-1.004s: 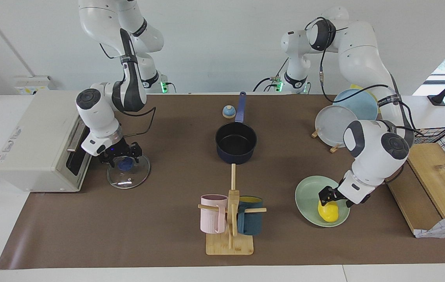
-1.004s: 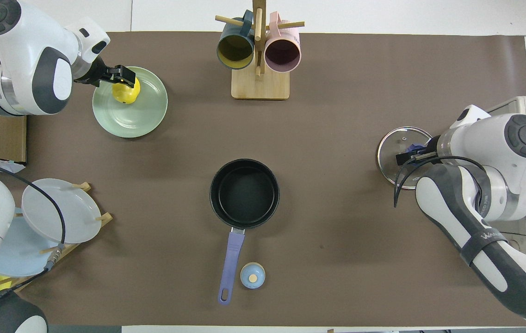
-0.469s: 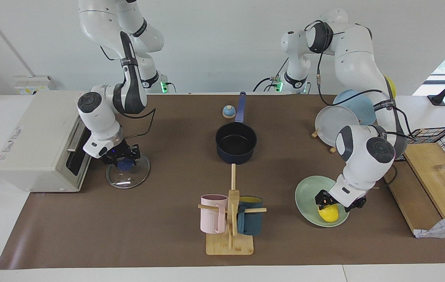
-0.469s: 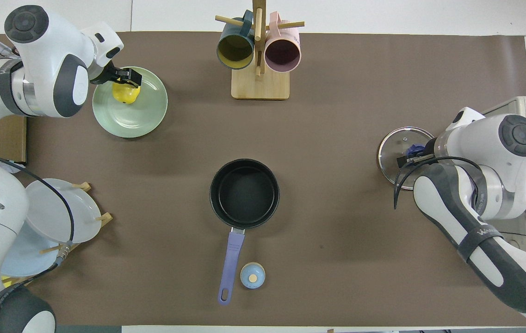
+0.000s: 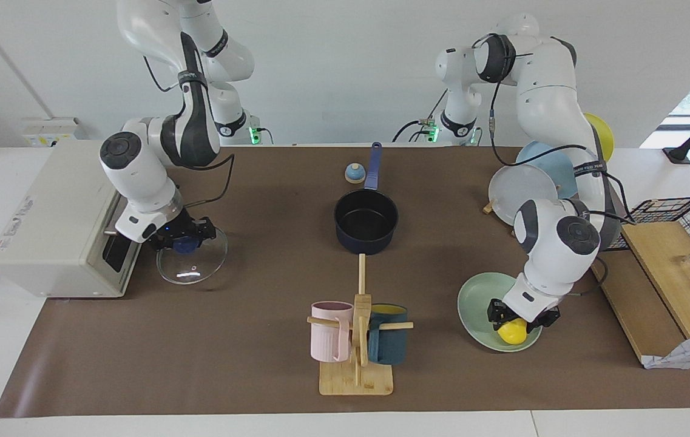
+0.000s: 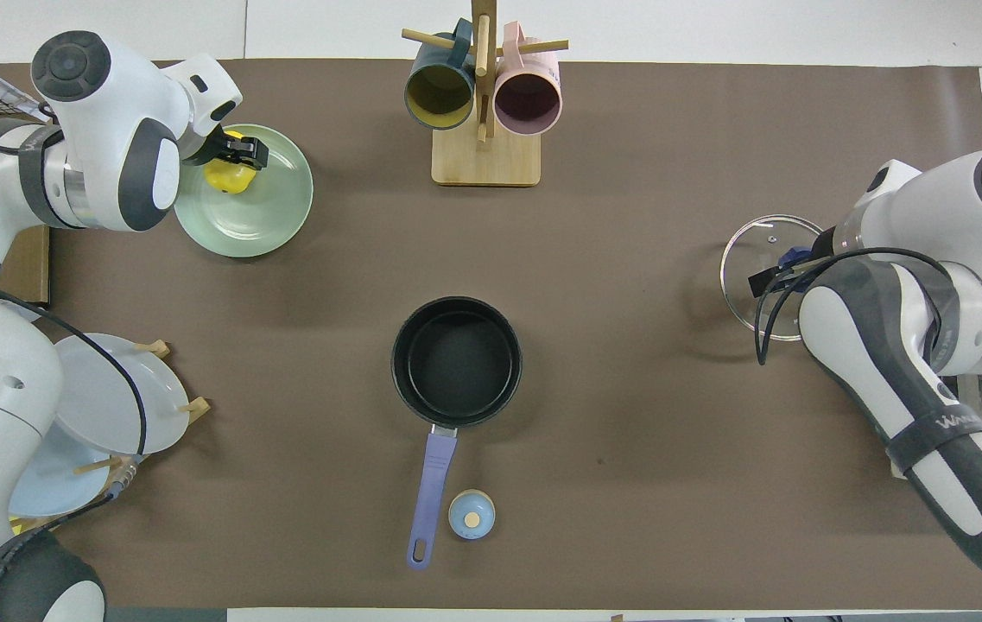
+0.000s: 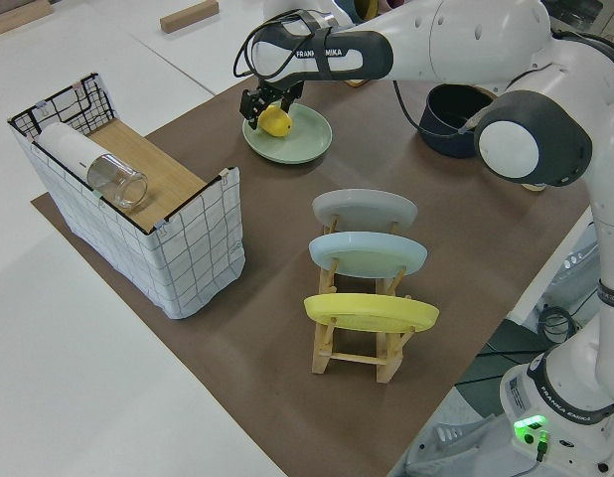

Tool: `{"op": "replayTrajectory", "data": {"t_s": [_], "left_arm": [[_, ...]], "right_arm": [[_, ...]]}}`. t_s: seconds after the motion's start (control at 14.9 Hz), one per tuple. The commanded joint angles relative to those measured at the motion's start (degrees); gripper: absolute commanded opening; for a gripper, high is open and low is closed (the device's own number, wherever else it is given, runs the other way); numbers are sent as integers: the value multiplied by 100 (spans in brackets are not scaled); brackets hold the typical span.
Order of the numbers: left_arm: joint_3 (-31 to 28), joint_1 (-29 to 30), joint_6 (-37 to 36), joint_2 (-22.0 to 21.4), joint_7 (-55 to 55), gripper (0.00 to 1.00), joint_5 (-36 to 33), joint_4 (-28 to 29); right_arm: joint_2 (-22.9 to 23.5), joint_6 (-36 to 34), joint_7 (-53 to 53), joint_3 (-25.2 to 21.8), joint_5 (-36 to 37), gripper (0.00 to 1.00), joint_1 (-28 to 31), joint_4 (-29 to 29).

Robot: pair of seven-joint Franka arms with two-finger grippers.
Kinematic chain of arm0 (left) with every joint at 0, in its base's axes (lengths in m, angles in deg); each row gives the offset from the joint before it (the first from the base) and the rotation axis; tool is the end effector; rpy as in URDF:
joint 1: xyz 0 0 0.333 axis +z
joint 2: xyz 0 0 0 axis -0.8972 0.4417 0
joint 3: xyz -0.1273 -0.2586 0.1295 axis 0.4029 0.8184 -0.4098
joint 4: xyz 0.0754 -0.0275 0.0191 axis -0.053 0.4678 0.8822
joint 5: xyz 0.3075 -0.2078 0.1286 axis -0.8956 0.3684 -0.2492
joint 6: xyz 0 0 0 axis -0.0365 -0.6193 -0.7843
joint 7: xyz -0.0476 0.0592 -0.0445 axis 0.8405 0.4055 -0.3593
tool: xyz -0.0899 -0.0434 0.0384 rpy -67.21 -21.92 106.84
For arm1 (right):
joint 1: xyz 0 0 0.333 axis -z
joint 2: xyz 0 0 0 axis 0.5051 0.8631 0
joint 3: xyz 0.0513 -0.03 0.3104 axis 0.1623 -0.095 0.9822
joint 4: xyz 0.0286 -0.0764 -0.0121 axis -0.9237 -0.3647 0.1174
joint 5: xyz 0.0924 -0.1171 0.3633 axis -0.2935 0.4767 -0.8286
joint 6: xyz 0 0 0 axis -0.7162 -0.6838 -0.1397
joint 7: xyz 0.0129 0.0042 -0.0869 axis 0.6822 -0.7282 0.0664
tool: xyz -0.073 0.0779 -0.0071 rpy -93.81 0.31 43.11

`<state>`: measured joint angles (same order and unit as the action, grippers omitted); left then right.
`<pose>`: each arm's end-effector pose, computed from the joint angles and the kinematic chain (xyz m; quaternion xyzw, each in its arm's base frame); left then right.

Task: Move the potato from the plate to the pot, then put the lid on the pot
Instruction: 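Grasp the potato with the left gripper while the right gripper grasps the lid knob, then carry the potato into the saucepan with the left gripper and release it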

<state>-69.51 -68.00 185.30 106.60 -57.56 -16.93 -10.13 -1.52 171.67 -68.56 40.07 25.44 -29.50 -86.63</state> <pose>0.7404 -0.1096 0.3177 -0.9916 0.1072 -0.0721 0.0023 0.5882 0.0068 0.3949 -0.9932 -0.1143 0.0177 0.0125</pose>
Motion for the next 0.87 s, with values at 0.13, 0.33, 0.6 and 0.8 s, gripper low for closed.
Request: {"op": "replayTrajectory", "data": {"t_s": [0.13, 0.33, 0.6, 0.8], "left_arm": [[-5, -27, -1095, -421, 82, 0, 343, -349], [-5, -45, -1729, -1474, 222, 0, 913, -193], [12, -789, -2505, -2757, 1609, 0, 1065, 639], [12, -1738, -2129, -3541, 2630, 0, 1074, 1843]], "right_arm": [[-80, -1356, -356, 399, -118, 0, -101, 1091], [-79, -1781, -710, 435, -82, 0, -347, 1437], [-106, -1798, -903, 444, -91, 0, -496, 1428], [-115, -1755, -1114, 444, -74, 0, -663, 1428]]}}
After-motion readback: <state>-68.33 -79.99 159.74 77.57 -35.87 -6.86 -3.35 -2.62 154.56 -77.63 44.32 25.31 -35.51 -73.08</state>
